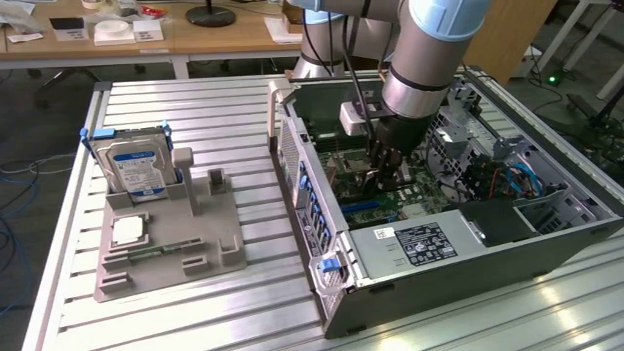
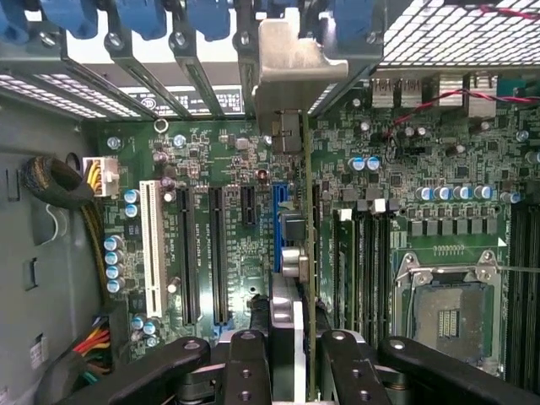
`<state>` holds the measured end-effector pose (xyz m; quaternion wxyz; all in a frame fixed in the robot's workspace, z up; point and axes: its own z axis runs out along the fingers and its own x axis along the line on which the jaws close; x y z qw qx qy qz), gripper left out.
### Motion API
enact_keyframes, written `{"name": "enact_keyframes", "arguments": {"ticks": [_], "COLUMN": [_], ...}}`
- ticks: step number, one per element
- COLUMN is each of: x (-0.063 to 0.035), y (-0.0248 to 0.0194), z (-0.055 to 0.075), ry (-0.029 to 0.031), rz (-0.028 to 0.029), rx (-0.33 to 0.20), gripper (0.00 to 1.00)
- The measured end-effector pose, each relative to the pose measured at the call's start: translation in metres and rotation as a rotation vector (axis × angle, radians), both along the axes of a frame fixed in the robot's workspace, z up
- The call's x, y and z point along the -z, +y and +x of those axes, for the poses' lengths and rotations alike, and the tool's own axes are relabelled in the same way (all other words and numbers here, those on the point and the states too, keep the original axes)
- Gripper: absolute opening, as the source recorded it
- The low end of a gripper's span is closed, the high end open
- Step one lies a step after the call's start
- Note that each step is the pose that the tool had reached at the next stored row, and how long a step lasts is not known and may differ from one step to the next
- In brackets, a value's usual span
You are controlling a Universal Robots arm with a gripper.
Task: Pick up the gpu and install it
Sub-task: 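Insert the gpu into the slot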
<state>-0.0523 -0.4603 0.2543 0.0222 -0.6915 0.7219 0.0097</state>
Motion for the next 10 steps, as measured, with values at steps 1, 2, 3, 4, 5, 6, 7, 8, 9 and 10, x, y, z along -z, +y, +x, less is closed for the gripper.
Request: {"name": "enact_keyframes", "arguments": {"ticks": [1, 2, 3, 4, 5, 6, 7, 8, 9, 10], "x": [0.0002, 0.0003, 0.0008, 0.0014, 0.0019, 0.0025, 0.0031, 0.0037, 0.0042, 0.0048], "y": [0.0, 0.0, 0.0, -0.0002, -0.0004, -0.0005, -0.0005, -0.0005, -0.0006, -0.0005], "z": [-0.0003, -0.0005, -0.0006, -0.0007, -0.0008, -0.0011, -0.0016, -0.0022, -0.0029, -0.0032], "ry": [-0.0016, -0.0016, -0.0018, -0.0018, -0.0017, -0.0017, -0.0018, -0.0018, -0.0018, -0.0017], "rz": [0.0, 0.0, 0.0002, 0.0001, 0.0, 0.0, 0.0001, 0.0002, 0.0001, 0.0002], "rx": [0.0, 0.0, 0.0, 0.0, 0.0, 0.0, 0.0, 0.0, 0.0, 0.0], "gripper": [0.28, 0.28, 0.28, 0.28, 0.28, 0.28, 0.28, 0.28, 0.28, 0.28]}}
